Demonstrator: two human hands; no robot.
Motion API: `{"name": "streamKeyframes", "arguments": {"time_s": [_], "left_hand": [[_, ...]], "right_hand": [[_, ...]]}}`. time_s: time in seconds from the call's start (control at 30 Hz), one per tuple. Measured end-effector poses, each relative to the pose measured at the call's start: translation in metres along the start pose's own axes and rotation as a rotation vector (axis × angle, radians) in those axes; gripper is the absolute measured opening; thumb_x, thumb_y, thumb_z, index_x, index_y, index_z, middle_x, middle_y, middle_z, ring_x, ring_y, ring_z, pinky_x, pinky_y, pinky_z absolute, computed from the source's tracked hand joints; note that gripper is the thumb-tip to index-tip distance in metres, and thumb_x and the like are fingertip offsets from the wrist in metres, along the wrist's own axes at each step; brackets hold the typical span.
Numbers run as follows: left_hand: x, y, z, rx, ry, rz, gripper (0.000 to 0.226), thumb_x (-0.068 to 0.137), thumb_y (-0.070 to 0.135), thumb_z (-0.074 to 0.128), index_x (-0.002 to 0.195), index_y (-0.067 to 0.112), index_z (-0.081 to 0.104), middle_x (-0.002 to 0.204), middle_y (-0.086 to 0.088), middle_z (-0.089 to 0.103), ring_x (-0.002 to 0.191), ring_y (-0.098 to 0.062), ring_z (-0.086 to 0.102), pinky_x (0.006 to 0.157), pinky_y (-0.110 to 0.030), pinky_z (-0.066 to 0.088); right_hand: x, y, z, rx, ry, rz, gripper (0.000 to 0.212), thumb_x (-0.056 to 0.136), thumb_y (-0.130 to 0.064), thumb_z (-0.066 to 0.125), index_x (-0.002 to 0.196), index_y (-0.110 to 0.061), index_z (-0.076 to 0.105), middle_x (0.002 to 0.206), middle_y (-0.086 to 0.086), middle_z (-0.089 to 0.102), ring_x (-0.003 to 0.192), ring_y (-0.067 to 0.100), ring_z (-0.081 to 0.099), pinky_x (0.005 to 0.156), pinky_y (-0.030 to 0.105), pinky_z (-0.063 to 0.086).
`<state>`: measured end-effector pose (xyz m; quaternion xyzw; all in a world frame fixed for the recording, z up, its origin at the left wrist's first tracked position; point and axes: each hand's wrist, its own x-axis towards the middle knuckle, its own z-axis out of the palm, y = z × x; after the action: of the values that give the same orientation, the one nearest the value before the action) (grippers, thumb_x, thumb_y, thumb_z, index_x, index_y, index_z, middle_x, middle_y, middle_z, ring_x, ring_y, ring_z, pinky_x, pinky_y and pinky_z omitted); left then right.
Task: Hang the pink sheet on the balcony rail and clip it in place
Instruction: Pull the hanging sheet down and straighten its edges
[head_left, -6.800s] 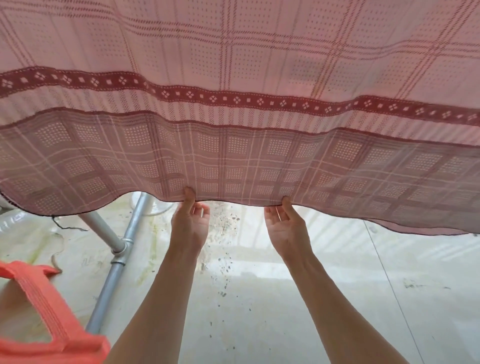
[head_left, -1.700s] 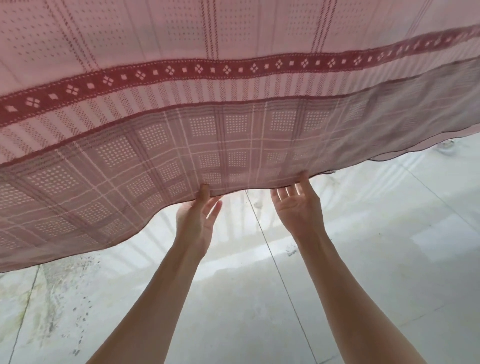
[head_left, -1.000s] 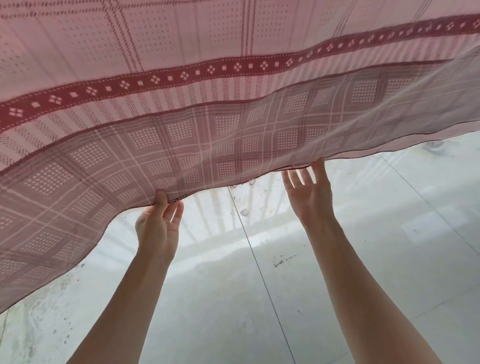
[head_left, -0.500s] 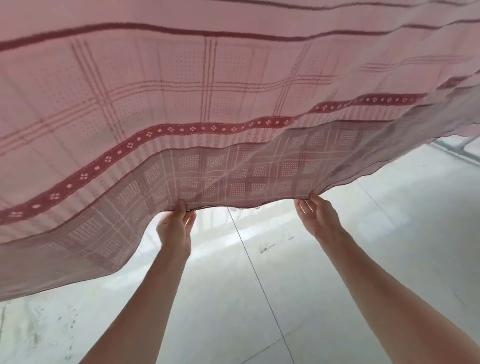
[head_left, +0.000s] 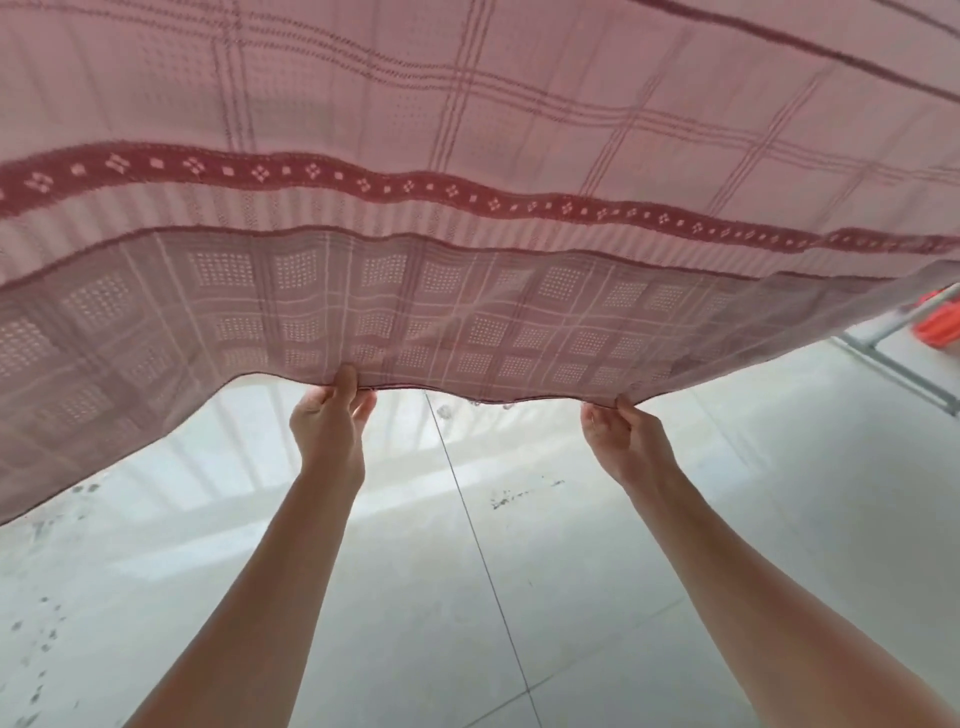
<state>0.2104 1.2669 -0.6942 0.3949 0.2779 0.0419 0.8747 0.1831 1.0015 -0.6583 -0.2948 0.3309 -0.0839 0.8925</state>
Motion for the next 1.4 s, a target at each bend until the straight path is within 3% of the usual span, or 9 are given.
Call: {"name": "streamKeyframes", "arguments": {"time_s": [0.17, 0.33, 0.47, 0.57, 0.77, 0.9, 0.97, 1.17, 1.4], "left_hand": [[0.000, -0.011, 0.026, -0.164, 0.040, -0.003, 0.010, 0.092, 0.019, 0.055, 0.083, 0.017, 0.055, 0.081, 0.005, 0.061, 0.079, -0.009, 0.061, 0.084, -0.029, 0.049], [-0.016, -0.060, 0.066, -0.181, -0.128, -0.019, 0.020, 0.089, 0.035, 0.054, 0.104, 0.023, 0.059, 0.104, 0.010, 0.066, 0.103, -0.007, 0.061, 0.088, -0.032, 0.046], [-0.039, -0.119, 0.127, -0.178, -0.142, -0.028, 0.010, 0.089, 0.029, 0.056, 0.097, 0.025, 0.060, 0.103, 0.008, 0.065, 0.109, -0.012, 0.059, 0.099, -0.040, 0.041], [-0.057, -0.162, 0.172, -0.192, -0.146, -0.015, 0.018, 0.090, 0.029, 0.055, 0.106, 0.022, 0.059, 0.111, 0.004, 0.064, 0.108, -0.014, 0.059, 0.095, -0.038, 0.043], [-0.086, -0.207, 0.230, -0.238, -0.214, 0.079, 0.015, 0.091, 0.014, 0.048, 0.095, 0.020, 0.061, 0.098, 0.004, 0.067, 0.102, -0.013, 0.063, 0.091, -0.039, 0.048], [-0.103, -0.225, 0.236, -0.198, -0.184, 0.099, 0.015, 0.091, 0.014, 0.046, 0.090, 0.020, 0.059, 0.103, 0.002, 0.062, 0.109, -0.015, 0.060, 0.094, -0.041, 0.045], [-0.108, -0.233, 0.239, -0.206, -0.078, 0.104, 0.014, 0.089, 0.011, 0.047, 0.083, 0.019, 0.057, 0.092, 0.002, 0.061, 0.098, -0.013, 0.060, 0.096, -0.038, 0.045], [-0.103, -0.238, 0.242, -0.205, 0.127, 0.194, 0.011, 0.084, 0.006, 0.053, 0.079, 0.013, 0.060, 0.068, 0.003, 0.065, 0.077, -0.012, 0.061, 0.076, -0.029, 0.051], [-0.108, -0.243, 0.235, -0.165, -0.026, 0.195, 0.017, 0.088, 0.007, 0.047, 0.079, 0.017, 0.057, 0.085, 0.003, 0.056, 0.093, -0.013, 0.062, 0.089, -0.035, 0.049]], "right_hand": [[0.034, -0.033, -0.005, 0.098, -0.159, 0.062, 0.005, 0.086, -0.012, 0.060, 0.090, -0.009, 0.062, 0.090, 0.005, 0.068, 0.093, 0.020, 0.066, 0.082, 0.039, 0.052], [0.087, -0.096, -0.022, 0.075, -0.269, 0.086, 0.024, 0.080, -0.027, 0.072, 0.095, -0.013, 0.061, 0.097, 0.003, 0.065, 0.101, 0.021, 0.063, 0.082, 0.041, 0.053], [0.129, -0.152, -0.057, -0.049, -0.344, 0.164, 0.010, 0.085, -0.028, 0.066, 0.089, -0.019, 0.066, 0.103, 0.000, 0.062, 0.112, 0.018, 0.057, 0.091, 0.041, 0.049], [0.156, -0.190, -0.085, -0.071, -0.409, 0.194, 0.011, 0.086, -0.023, 0.062, 0.076, -0.021, 0.065, 0.099, -0.003, 0.063, 0.110, 0.016, 0.058, 0.090, 0.039, 0.049], [0.177, -0.220, -0.113, -0.006, -0.705, 0.279, 0.005, 0.082, -0.024, 0.063, 0.085, -0.023, 0.066, 0.101, -0.003, 0.066, 0.111, 0.018, 0.061, 0.093, 0.045, 0.049], [0.180, -0.231, -0.118, 0.066, -0.743, 0.286, 0.019, 0.080, -0.037, 0.062, 0.095, -0.027, 0.067, 0.113, -0.004, 0.061, 0.123, 0.016, 0.052, 0.096, 0.045, 0.045], [0.182, -0.235, -0.121, 0.054, -0.759, 0.257, 0.020, 0.084, -0.037, 0.058, 0.098, -0.029, 0.070, 0.114, -0.007, 0.065, 0.121, 0.013, 0.054, 0.096, 0.043, 0.045], [0.200, -0.239, -0.121, 0.107, -0.583, 0.260, 0.027, 0.085, -0.026, 0.059, 0.110, -0.016, 0.061, 0.104, -0.001, 0.069, 0.108, 0.017, 0.062, 0.089, 0.038, 0.049], [0.217, -0.238, -0.115, 0.046, -0.448, 0.168, 0.022, 0.086, -0.025, 0.062, 0.105, -0.014, 0.062, 0.102, 0.000, 0.067, 0.096, 0.014, 0.066, 0.078, 0.032, 0.053]]}}
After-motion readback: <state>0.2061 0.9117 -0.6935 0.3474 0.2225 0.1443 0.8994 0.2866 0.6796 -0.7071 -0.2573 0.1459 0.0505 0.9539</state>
